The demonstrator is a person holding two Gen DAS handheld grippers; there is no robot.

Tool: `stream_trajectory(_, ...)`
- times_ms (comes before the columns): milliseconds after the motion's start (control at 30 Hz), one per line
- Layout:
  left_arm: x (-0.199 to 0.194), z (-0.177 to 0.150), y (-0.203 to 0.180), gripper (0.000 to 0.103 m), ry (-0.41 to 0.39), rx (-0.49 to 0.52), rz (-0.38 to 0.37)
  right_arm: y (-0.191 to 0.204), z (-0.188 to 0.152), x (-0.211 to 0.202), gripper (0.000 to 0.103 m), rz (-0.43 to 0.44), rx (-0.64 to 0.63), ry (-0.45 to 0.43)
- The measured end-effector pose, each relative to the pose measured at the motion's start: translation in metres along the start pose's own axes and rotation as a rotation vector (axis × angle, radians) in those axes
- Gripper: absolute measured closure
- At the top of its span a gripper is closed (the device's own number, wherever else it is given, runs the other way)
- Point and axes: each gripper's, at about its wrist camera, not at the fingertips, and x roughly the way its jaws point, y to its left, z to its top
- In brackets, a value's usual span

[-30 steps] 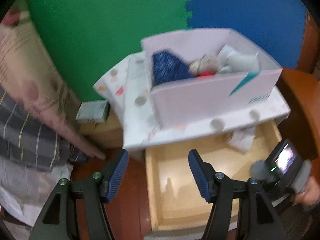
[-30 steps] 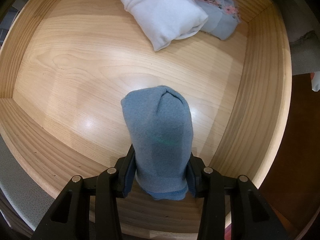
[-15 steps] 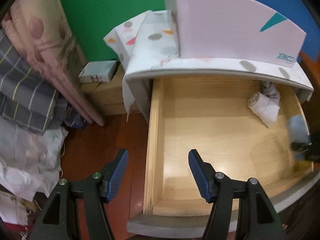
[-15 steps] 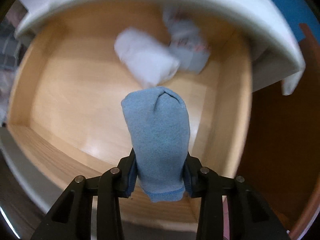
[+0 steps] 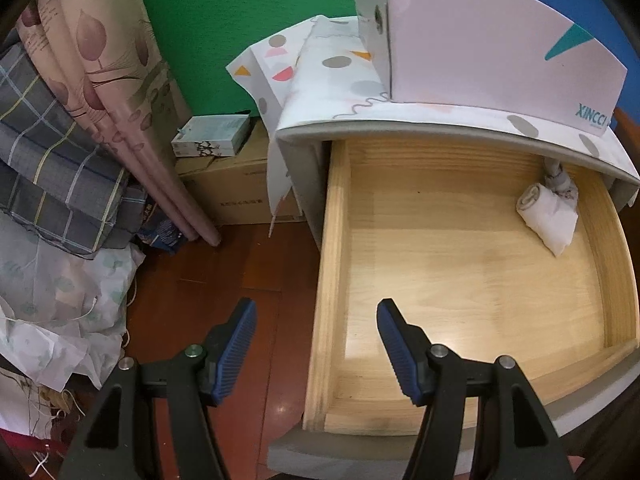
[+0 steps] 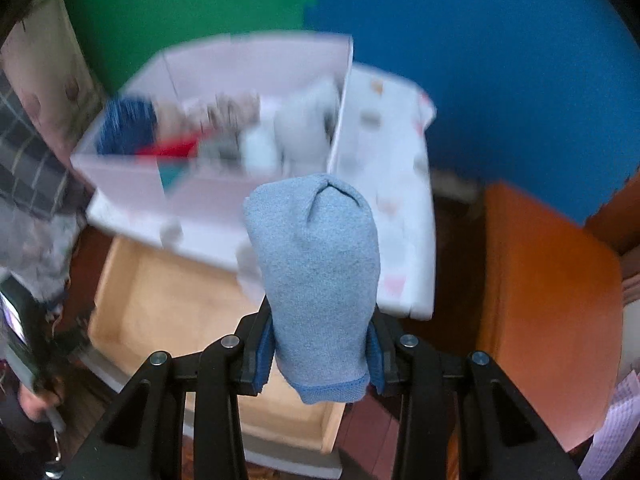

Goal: Take underwear out of drawer
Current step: 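Move the empty left gripper back over the drawer while the right carries the light blue underwear over the box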

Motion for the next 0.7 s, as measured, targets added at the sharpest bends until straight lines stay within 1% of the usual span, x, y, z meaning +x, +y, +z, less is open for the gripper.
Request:
stream_trajectory(133,0.002,-0.002,0.005,0.039,0.004,-0.013,0.004,0.017,0.038,-0.016,0.068,0.001,-0.008,-0.064)
stream_trajectory(233,0.003,-0.002,0.006,0.039,0.001,-0.011,0.013,0.023,0.066,-0.015,0.068,0.002,-0.016,-0.079)
stream_trajectory(300,0.003,-0.002,0.007,0.039,-0.003,-0.002,0.021,0.031,0.08,-0.008,0.068,-0.013,-0.03,-0.072)
stream_trajectory(400,0.003,-0.001,0.009,0.039,-0.016,0.014,0.04,0.041,0.099,0.012,0.068,-0.011,-0.026,-0.058)
stream_trajectory(567,0.01,-0.003,0.012,0.039,-0.016,0.02,0.053,0.047,0.113,0.05,0.068,-0.017,-0.017,-0.017)
stream_trajectory(700,0.019,-0.003,0.013,0.039,0.015,0.012,0.039,0.052,0.116,0.077,0.067,-0.012,-0.012,0.025)
